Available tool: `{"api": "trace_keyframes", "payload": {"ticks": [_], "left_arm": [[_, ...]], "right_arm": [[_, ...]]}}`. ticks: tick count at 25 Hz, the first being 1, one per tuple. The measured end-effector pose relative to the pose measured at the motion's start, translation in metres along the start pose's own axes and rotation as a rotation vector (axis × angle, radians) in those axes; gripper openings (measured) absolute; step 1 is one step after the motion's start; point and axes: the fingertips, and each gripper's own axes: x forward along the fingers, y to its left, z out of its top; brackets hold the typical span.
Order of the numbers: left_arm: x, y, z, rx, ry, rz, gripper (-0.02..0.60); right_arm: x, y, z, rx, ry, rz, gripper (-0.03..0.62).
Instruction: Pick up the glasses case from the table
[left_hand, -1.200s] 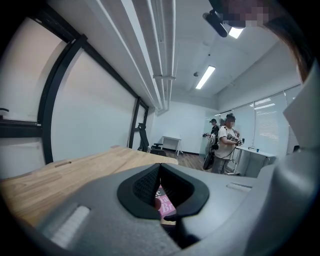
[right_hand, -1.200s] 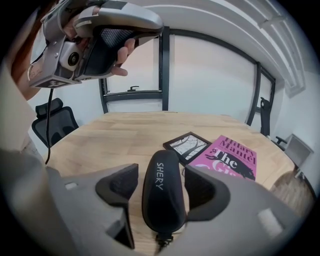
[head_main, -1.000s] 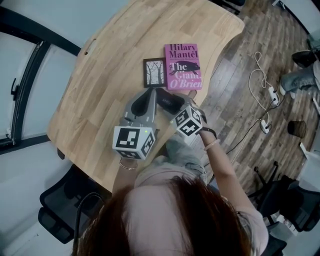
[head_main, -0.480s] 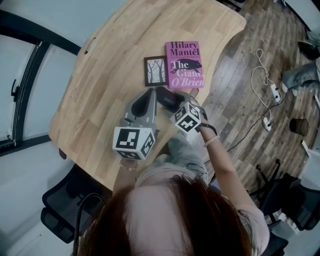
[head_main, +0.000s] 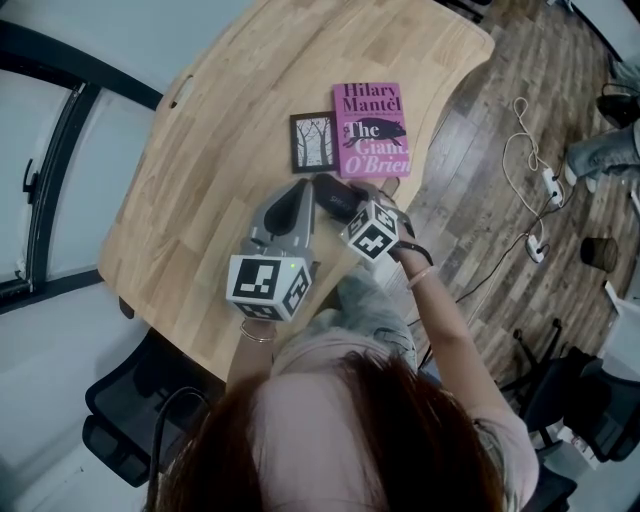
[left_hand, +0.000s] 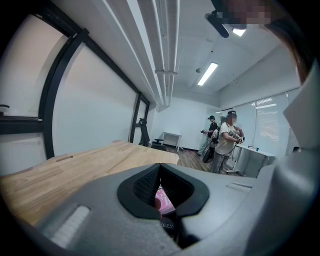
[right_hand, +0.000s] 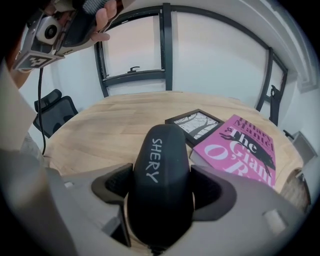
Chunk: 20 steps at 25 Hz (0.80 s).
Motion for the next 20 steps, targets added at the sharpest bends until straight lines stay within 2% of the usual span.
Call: {"api": "trace_keyframes", "payload": {"ticks": [9, 20], "left_arm": [[-0.004, 0.002, 0.001, -0.001, -0.005, 0.011, 0.009], [-0.013, -0.004, 0.010, 0.019, -0.022, 0.017, 0.009]], "right_arm": [[0.001, 0.001, -0.002, 0.049, -0.050, 0.001, 0.354], [-0.016, 0.005, 0.001, 0.105, -0.114, -0.045, 0.350]]}}
